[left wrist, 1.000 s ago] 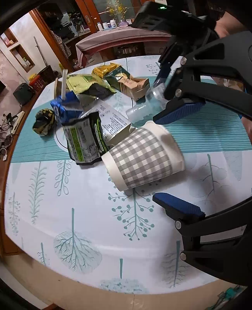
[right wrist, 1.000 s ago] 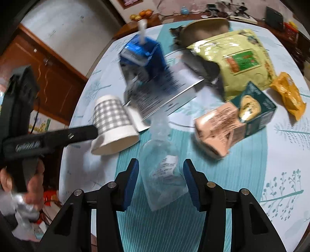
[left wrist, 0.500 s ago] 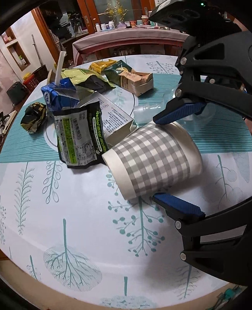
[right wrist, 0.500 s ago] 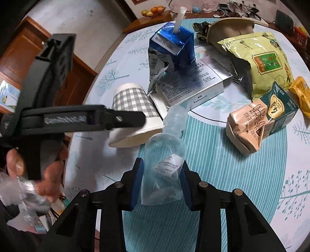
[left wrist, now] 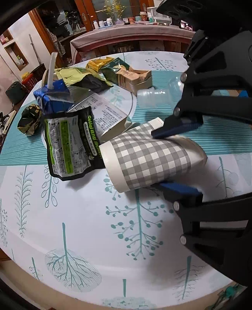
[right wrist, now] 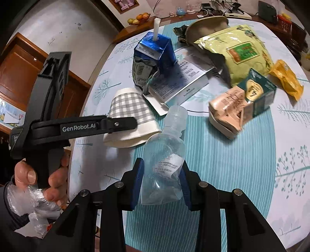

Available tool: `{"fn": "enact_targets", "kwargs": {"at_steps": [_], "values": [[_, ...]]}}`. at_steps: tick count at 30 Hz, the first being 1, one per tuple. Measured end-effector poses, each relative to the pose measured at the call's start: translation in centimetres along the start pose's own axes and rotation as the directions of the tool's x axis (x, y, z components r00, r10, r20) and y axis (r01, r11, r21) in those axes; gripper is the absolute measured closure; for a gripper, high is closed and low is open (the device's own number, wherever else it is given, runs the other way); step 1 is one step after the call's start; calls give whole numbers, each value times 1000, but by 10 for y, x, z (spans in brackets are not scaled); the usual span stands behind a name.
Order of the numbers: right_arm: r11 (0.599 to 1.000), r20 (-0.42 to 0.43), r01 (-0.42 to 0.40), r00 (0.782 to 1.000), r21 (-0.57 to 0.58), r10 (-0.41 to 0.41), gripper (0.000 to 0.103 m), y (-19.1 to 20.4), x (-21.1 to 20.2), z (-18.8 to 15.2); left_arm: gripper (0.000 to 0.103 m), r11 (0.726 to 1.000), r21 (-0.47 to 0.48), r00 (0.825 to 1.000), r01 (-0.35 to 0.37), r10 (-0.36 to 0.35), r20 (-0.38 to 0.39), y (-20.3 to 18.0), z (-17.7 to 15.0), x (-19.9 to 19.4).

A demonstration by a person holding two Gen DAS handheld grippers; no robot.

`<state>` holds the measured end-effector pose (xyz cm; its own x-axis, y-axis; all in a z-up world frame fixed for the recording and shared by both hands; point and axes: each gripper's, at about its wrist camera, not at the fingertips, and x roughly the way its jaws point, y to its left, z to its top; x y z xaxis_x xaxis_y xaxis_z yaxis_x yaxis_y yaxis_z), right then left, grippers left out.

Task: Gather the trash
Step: 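Close the left tool on the gray checkered paper cup, then carry the checkered cup and clear bottle down over the black bin and open both tools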

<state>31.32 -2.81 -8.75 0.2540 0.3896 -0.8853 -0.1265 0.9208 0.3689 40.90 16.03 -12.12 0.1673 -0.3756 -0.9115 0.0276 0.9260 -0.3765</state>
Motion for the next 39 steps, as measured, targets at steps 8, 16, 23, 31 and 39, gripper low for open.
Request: {"fn": "enact_targets", "kwargs": {"at_steps": [8,16,23,31,39], "values": [[1000,30,-1,1000,-23,2,67,-7,-32,-11,74,996,77,998,-56,54,26,-19,-32,-25],[997,94,-3,996,-75,10,67,-18,-80,-37,74,979,180,993,-95,80,89,-64,-81,-58],[992,120,-13,992,-128,28,67,-43,-134,-91,74,972,198,980,-125,90,178,-116,-142,-81],[984,128,-35,990,-172,58,67,-74,-177,-172,74,968,193,965,-158,110,239,-176,-233,-84],[978,74,-70,993,-194,86,68,-93,-187,-256,73,969,140,950,-204,161,269,-207,-314,-82]]}}
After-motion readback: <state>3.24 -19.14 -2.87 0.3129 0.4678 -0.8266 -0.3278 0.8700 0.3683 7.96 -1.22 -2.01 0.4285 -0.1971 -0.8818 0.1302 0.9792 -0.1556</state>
